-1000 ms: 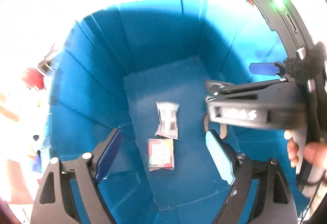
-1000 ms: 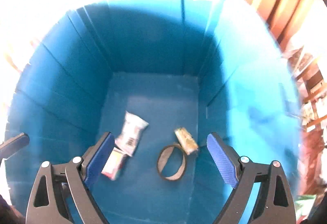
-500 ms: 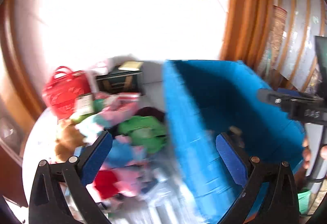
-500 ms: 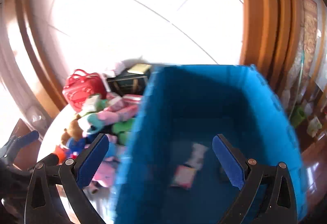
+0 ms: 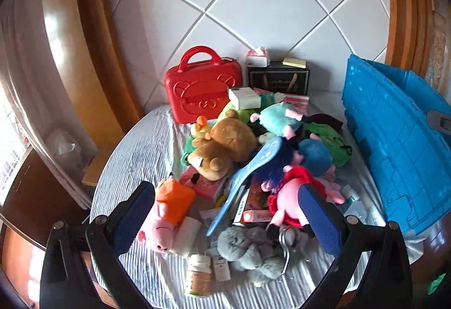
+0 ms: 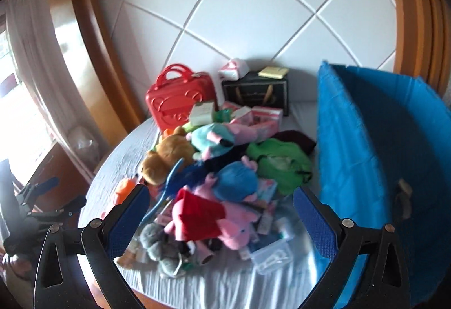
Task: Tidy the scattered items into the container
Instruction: 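Withdraw both tools from the crate back toward the pile, then grasp the white medicine bottle with the left tool while the right tool grasps the grey plush bunny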
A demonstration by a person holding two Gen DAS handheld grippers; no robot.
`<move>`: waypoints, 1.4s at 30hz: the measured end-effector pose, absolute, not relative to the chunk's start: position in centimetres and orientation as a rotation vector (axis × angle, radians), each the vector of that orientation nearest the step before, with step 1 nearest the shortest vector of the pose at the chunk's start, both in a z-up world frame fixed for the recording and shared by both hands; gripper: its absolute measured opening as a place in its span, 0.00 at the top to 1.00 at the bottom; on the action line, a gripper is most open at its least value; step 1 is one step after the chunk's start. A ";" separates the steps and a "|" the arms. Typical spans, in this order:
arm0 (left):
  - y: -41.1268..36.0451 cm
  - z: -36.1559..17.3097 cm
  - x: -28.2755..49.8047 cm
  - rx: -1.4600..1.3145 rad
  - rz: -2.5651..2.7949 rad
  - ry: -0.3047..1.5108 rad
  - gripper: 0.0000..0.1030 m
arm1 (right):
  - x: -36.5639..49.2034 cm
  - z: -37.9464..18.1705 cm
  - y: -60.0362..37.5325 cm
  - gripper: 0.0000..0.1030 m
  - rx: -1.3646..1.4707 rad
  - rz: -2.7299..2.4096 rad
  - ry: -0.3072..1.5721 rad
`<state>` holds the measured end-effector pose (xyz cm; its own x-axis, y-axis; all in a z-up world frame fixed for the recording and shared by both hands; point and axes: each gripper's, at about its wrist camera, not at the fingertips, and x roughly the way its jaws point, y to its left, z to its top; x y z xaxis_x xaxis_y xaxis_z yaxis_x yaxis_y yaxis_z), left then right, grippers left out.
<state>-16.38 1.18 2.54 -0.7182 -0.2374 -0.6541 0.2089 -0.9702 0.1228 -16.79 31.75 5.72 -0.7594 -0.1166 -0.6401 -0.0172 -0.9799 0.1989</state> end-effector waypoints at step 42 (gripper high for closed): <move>-8.8 -24.4 -14.5 1.534 -2.428 0.299 0.15 | -24.2 -24.1 9.9 0.48 1.589 -2.548 0.135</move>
